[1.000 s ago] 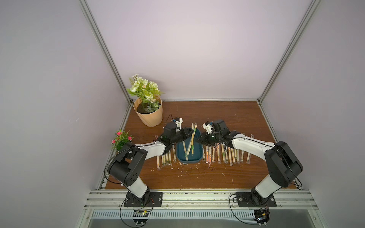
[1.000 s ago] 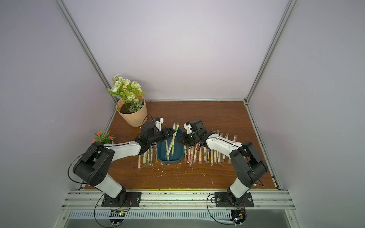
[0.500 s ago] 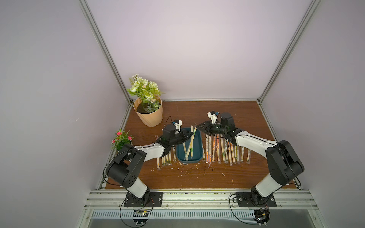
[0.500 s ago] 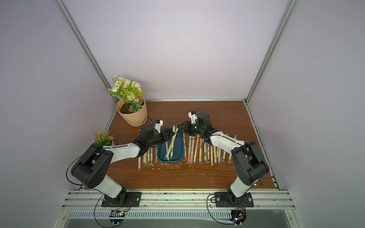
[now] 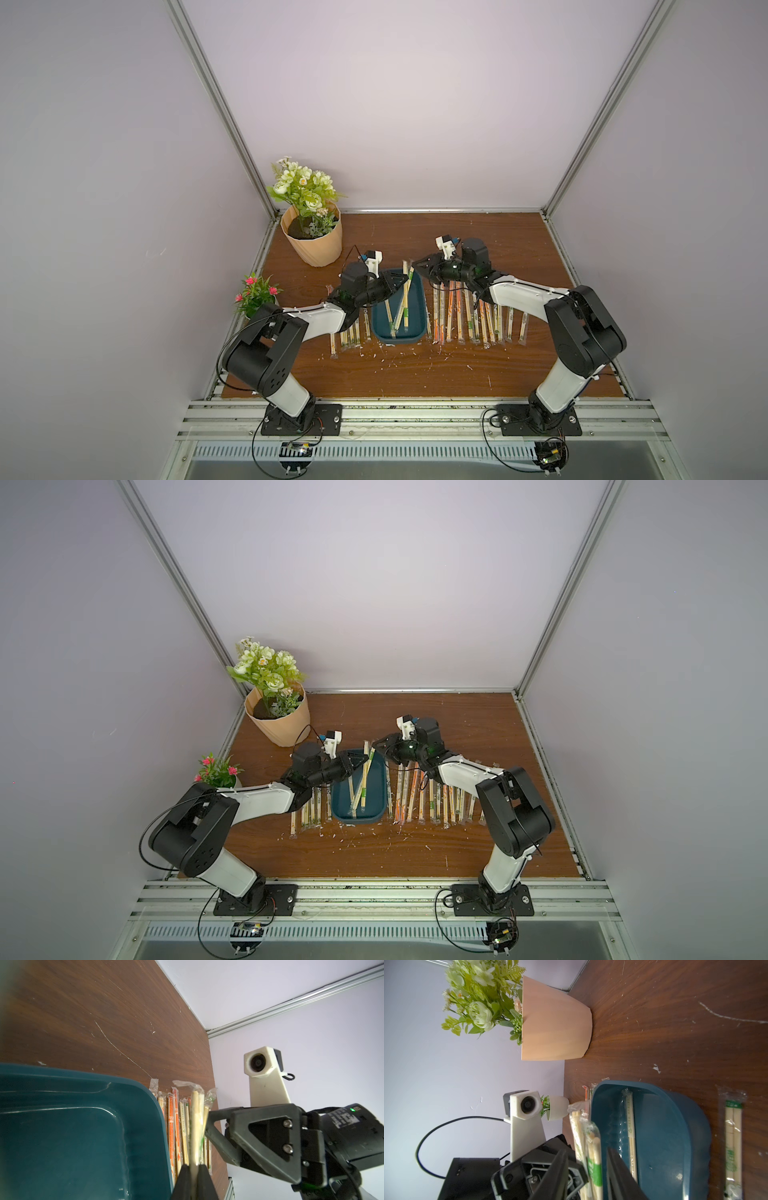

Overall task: Take the paired disposable chopsticks out of the storage box
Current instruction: Adjust the paired disposable chopsticks.

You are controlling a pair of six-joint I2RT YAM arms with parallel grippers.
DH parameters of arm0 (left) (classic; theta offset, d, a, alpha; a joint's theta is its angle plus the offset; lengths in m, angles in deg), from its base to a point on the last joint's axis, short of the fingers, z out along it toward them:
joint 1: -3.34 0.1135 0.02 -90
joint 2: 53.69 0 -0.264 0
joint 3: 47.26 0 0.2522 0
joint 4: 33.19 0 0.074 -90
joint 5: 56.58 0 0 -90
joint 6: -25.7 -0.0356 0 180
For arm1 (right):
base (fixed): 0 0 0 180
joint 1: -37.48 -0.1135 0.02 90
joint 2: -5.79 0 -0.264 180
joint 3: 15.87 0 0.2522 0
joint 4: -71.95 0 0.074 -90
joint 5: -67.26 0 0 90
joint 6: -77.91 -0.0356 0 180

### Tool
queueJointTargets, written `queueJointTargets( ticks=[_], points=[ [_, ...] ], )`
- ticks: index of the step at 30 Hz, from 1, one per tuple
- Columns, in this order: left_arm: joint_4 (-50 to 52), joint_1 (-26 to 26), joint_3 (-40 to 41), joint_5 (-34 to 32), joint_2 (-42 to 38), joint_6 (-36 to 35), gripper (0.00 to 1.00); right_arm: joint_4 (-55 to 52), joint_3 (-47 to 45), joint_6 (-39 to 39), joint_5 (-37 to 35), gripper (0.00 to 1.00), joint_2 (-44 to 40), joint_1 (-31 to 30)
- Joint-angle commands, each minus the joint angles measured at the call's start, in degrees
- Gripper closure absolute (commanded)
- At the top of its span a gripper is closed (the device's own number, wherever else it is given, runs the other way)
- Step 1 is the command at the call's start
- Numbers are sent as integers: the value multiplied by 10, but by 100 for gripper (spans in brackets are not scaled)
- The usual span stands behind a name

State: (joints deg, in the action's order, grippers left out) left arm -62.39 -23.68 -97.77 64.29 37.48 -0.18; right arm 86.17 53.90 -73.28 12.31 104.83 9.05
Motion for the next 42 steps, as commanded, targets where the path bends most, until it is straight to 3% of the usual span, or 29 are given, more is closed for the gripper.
queueJointTargets(
  ticks=[1,22,29,34,42],
  points=[
    [-29,5,5,10,-19,11,100,38,17,-12,16,63,8,0],
    [-43,3,2,13,-5,21,100,121,31,-75,46,67,38,-5],
    [-44,2,2,13,-3,22,99,137,23,-87,50,80,38,-6],
    [-43,2,0,11,-1,23,99,140,20,-85,51,100,36,-6],
    [33,9,-15,-14,-24,-23,94,51,12,-19,19,100,9,0]
  ],
)
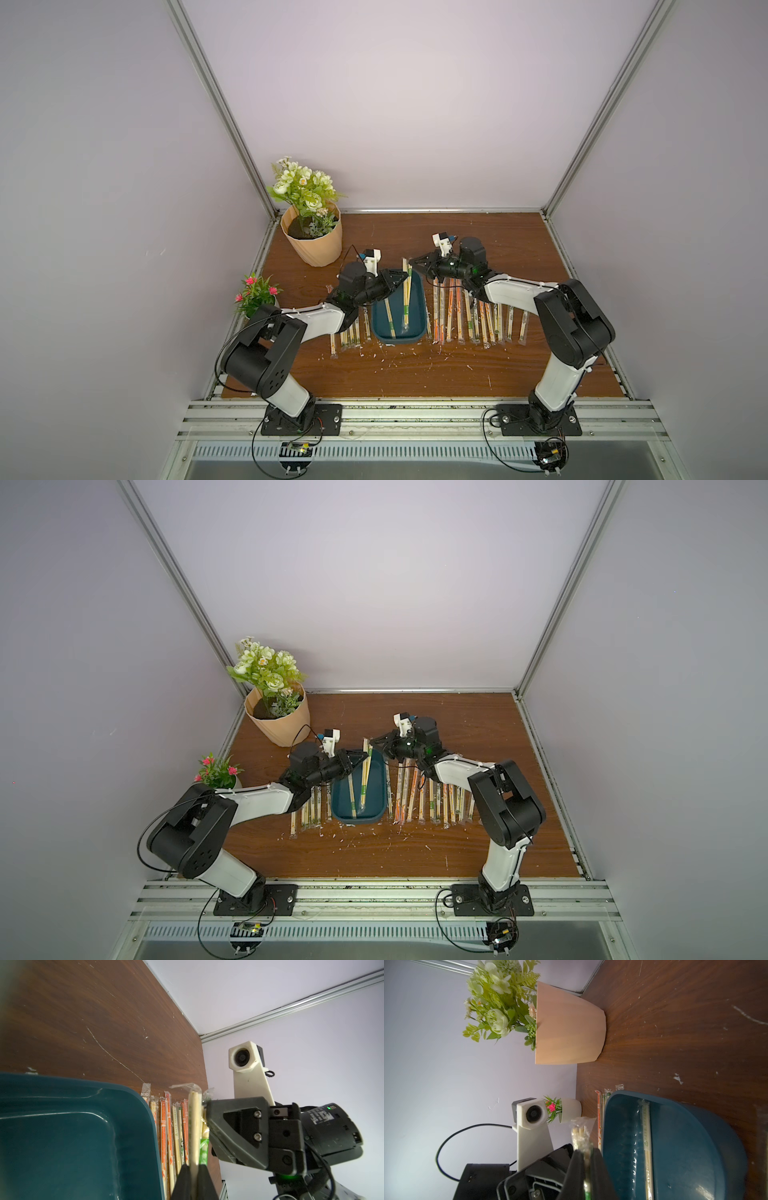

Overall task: Take the paired disposable chopsticks out of the storage box
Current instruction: Adjust the paired disposable chopsticks, then place the paired disposable chopsticks at the center of the board.

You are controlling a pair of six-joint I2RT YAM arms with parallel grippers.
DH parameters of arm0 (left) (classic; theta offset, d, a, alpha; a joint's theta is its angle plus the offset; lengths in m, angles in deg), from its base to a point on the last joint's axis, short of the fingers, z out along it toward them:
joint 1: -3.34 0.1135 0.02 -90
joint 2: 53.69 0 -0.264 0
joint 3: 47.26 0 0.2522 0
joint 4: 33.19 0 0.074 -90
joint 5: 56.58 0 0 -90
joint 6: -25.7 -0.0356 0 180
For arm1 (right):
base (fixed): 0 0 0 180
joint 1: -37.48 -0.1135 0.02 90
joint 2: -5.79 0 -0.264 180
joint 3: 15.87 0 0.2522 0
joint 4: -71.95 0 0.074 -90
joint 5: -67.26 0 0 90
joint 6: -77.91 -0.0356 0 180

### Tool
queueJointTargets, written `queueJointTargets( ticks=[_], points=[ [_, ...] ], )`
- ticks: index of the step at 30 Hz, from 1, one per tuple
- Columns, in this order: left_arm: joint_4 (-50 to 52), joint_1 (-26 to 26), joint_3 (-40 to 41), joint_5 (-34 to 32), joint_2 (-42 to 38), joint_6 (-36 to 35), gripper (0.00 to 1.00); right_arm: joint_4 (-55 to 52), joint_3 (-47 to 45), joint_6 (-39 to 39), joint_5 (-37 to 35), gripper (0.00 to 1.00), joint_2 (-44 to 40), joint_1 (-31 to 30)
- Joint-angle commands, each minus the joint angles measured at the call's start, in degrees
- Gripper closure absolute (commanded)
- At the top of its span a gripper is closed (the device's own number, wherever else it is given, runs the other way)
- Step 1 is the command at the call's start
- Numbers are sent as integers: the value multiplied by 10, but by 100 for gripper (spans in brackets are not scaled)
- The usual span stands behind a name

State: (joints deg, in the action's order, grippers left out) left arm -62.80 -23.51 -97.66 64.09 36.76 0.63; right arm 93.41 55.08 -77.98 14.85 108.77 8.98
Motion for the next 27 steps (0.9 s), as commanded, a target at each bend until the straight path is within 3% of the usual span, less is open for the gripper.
queueJointTargets(
  ticks=[1,11,20,23,27],
  points=[
    [48,10,-19,-15,-21,-37,94,-28,-4,32,-11,100,-35,4],
    [121,28,-35,-25,-51,-71,95,-63,-12,57,-27,100,-60,19],
    [314,113,-46,-51,-150,-170,100,-120,5,93,-38,100,-78,37],
    [445,132,-76,-109,-168,-243,99,-127,6,101,-40,100,-78,38],
    [607,141,-113,-252,-174,-310,99,-129,6,104,-36,100,-74,37]
  ],
)
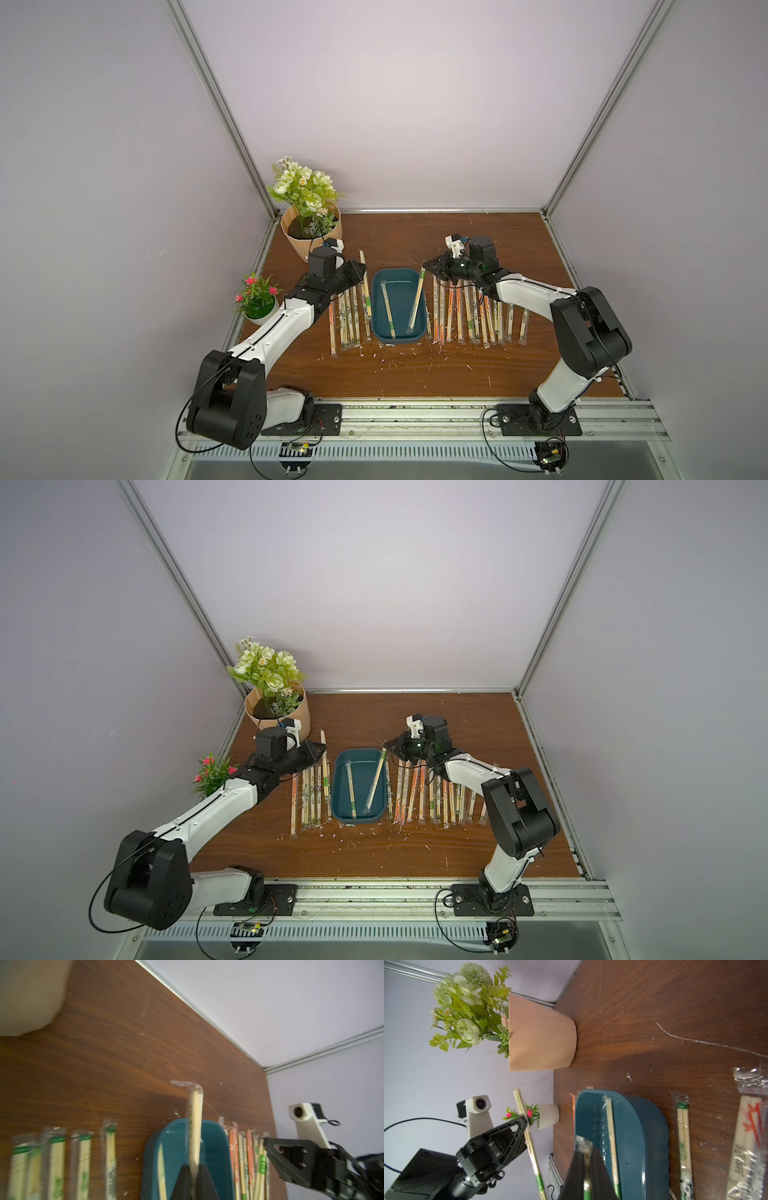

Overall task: Take the paired disposable chopsticks out of the storage box
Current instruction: Place the paired disposable chopsticks at the center of the board.

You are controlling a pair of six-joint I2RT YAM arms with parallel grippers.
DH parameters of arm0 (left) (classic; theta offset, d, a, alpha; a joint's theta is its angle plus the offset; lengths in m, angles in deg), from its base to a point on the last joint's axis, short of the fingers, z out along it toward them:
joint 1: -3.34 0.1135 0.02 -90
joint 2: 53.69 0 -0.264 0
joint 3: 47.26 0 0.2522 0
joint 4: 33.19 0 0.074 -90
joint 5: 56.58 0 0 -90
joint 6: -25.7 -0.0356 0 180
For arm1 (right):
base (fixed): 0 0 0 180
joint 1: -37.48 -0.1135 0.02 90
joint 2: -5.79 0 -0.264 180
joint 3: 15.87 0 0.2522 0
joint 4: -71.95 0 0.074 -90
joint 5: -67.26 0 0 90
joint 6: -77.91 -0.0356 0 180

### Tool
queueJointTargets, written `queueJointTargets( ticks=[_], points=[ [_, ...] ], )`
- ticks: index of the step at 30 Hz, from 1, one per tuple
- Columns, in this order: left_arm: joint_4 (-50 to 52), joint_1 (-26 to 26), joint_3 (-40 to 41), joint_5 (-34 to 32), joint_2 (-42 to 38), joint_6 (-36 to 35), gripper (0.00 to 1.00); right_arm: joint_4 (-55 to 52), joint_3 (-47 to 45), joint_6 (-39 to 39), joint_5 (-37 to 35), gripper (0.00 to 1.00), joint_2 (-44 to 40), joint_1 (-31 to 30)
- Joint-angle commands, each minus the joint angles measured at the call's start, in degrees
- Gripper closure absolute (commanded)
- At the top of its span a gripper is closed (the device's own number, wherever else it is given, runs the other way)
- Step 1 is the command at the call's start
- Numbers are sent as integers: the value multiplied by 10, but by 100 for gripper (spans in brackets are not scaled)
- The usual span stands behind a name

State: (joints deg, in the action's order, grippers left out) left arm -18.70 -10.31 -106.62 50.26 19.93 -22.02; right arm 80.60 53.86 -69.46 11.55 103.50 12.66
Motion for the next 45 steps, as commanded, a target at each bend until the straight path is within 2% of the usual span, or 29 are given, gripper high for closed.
queueJointTargets(
  ticks=[1,4,6,9,16,23,27,29,33,37,45],
  points=[
    [197,10,-31,-152,-3,-91,99,-1,18,19,-1,100,-19,1],
    [287,11,-47,-275,15,-109,99,-2,17,22,-1,100,-20,-1],
    [323,15,-55,-324,37,-120,100,-5,18,24,-3,100,-19,-3],
    [344,25,-57,-368,67,-135,99,-9,23,28,-8,100,-18,-6],
    [346,33,-47,-424,102,-156,98,-24,47,40,-14,100,-7,-17],
    [317,33,-26,-405,127,-162,84,-28,55,41,-18,100,2,-20],
    [311,33,-29,-382,148,-165,59,-30,56,43,-21,100,3,-21],
    [311,33,-30,-379,151,-163,50,-35,60,47,-22,100,2,-21],
    [308,32,-36,-367,131,-159,40,-80,81,77,-34,100,-10,-17],
    [313,32,-53,-339,108,-161,36,-147,106,121,-51,100,-30,7],
    [315,28,-102,-260,71,-166,27,-370,184,275,-124,100,-62,116]
  ],
)
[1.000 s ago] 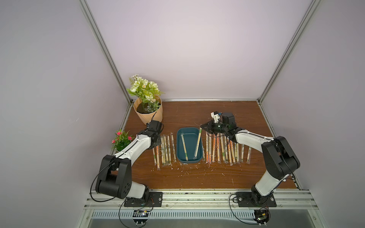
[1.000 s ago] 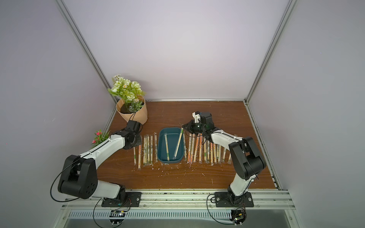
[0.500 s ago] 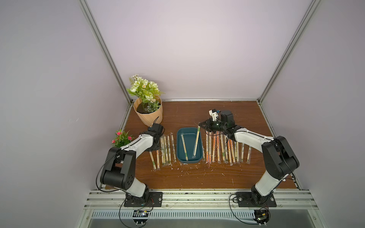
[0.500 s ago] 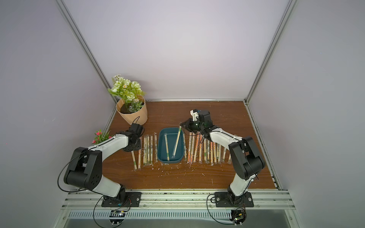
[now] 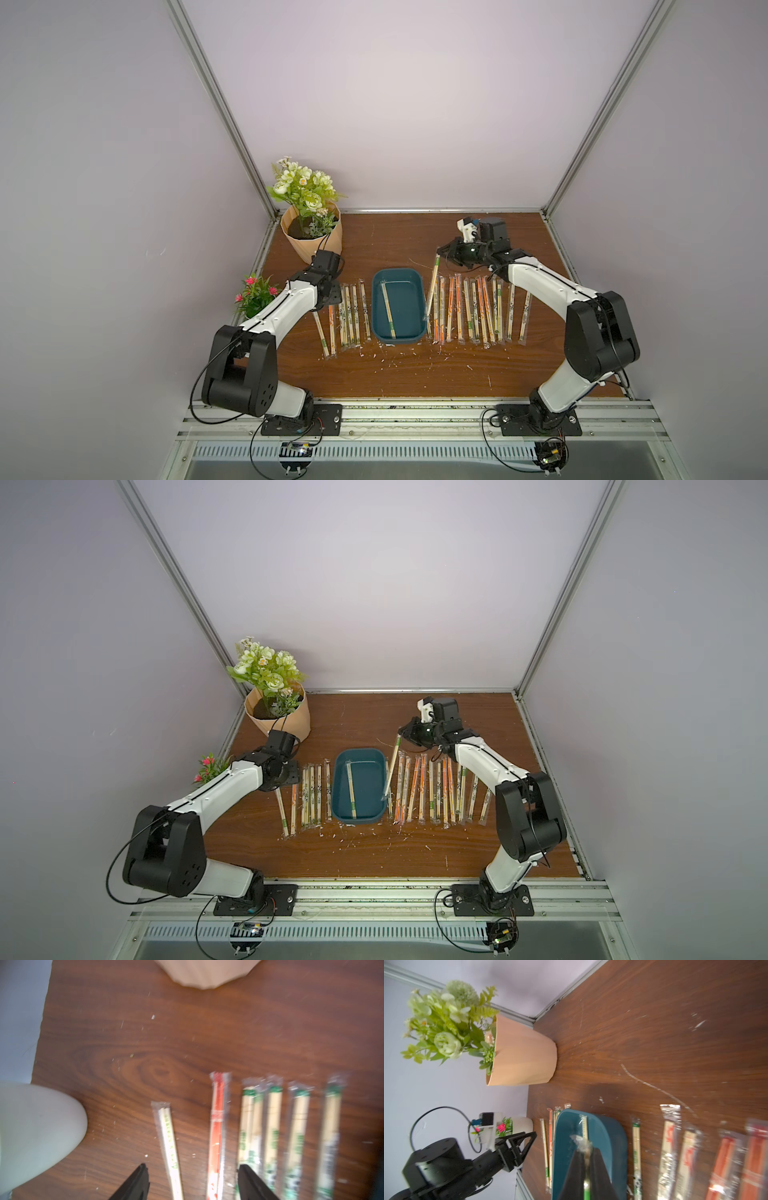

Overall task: Take the paired disposable chopsticks out of the storage box
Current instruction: Place the paired disposable chopsticks at the center of the board.

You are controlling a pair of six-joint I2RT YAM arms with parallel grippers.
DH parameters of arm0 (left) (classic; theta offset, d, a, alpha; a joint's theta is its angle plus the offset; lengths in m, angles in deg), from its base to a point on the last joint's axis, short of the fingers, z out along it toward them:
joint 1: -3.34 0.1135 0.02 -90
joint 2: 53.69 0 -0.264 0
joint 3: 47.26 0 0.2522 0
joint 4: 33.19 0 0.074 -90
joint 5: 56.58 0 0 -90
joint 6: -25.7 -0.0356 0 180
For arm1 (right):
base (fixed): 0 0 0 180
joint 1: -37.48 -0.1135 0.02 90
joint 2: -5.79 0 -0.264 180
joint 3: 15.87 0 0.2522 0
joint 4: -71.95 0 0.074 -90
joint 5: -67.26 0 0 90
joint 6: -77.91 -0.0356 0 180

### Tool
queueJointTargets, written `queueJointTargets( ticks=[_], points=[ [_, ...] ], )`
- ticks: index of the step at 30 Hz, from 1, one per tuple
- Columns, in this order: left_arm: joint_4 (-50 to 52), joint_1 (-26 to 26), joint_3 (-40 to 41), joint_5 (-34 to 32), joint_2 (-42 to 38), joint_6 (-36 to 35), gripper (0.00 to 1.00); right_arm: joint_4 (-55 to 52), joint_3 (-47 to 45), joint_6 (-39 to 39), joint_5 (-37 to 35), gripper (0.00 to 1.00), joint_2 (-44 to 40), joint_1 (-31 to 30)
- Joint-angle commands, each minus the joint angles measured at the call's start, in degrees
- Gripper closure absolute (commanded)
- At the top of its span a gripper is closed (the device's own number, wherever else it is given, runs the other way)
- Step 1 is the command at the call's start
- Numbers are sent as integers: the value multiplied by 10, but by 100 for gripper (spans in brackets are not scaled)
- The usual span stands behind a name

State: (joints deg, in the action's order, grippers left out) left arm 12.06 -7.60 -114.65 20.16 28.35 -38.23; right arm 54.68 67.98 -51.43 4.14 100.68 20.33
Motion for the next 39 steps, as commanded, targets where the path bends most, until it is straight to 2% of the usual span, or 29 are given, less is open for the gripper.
queueJointTargets(
  ticks=[1,6,10,17,21,31,33,35,39],
  points=[
    [8,-1,-28,47,-14,-5,26,-137,54,114,-61,100,-36,55],
    [9,-18,-66,71,-8,-6,24,-291,126,224,-209,100,-39,121],
    [9,-33,-96,83,8,-4,23,-360,151,286,-371,100,-27,124],
    [4,-52,-132,115,45,1,23,-388,124,302,-606,100,-11,125],
    [1,-53,-149,132,62,-1,23,-396,112,306,-685,100,14,125],
    [-2,-54,-191,166,90,-12,23,-410,92,284,-785,98,70,125],
    [-4,-56,-192,171,89,-12,23,-428,104,267,-779,72,81,125],
    [-6,-58,-189,173,84,-10,23,-440,115,256,-754,56,88,125],
    [-12,-67,-169,176,65,-3,23,-443,122,241,-660,54,73,125]
  ],
)
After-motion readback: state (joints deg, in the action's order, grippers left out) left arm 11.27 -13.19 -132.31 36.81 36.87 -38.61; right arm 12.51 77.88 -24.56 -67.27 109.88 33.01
